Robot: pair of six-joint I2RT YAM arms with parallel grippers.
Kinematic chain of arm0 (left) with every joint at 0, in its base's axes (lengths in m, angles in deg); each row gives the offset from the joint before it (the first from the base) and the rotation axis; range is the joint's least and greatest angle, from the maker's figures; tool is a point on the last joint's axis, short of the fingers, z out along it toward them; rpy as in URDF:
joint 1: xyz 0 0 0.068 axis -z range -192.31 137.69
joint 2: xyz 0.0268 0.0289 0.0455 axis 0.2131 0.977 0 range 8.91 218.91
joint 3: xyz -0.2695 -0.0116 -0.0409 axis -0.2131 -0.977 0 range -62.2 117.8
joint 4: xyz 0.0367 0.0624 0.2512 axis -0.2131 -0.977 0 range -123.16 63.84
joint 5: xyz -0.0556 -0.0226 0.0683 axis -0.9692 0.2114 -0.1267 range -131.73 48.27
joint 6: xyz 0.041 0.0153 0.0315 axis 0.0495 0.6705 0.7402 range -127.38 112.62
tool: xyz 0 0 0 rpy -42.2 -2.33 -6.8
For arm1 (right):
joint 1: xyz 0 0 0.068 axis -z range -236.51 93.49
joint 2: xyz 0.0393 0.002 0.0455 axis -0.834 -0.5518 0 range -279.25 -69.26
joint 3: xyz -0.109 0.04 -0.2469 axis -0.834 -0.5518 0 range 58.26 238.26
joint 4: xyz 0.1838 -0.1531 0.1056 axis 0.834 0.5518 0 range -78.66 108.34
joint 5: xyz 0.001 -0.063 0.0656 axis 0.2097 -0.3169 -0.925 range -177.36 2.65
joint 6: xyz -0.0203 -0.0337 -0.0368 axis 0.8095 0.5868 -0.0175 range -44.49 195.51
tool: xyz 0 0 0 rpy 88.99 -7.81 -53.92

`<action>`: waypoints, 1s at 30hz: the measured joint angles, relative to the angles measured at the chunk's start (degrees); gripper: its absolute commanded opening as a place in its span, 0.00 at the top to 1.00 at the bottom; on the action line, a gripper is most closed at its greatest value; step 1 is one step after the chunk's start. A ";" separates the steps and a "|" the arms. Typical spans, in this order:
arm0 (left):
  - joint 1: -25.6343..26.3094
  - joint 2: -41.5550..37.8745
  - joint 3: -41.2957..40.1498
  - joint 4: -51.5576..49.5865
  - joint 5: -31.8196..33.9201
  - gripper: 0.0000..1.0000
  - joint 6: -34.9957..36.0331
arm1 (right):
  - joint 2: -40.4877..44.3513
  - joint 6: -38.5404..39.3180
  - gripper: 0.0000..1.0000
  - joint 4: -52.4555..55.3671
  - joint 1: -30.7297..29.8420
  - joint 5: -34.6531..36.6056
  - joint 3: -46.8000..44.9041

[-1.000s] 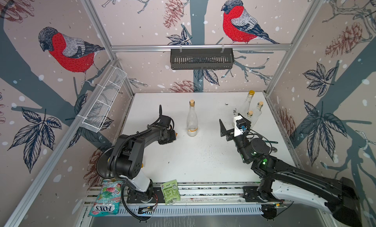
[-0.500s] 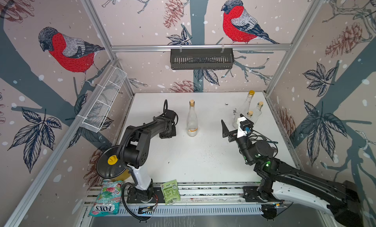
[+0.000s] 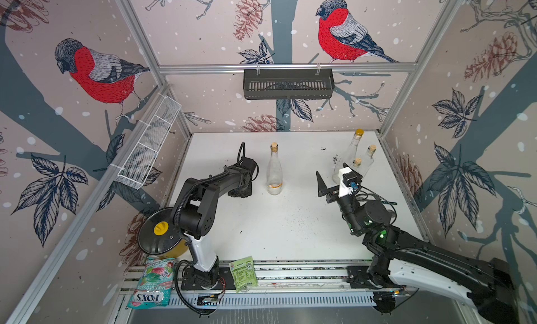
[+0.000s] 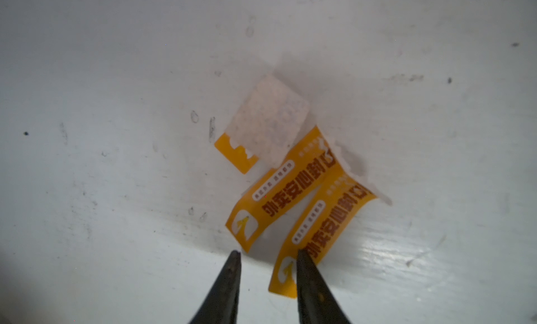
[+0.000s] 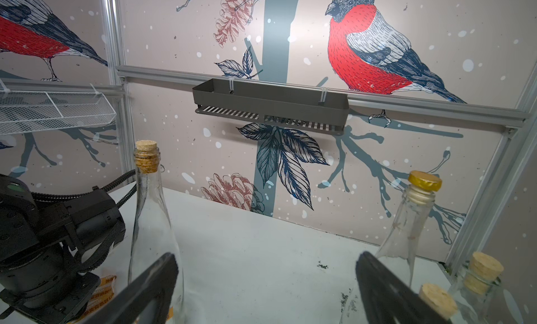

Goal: Remove the label from the bottle
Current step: Place the label at the center of the board, then hold the bottle at the center of the board.

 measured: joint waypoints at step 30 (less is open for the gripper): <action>0.17 -77.29 -27.82 14.69 -26.32 0.02 6.01 | -28.22 -6.32 0.01 3.93 13.33 -46.58 19.87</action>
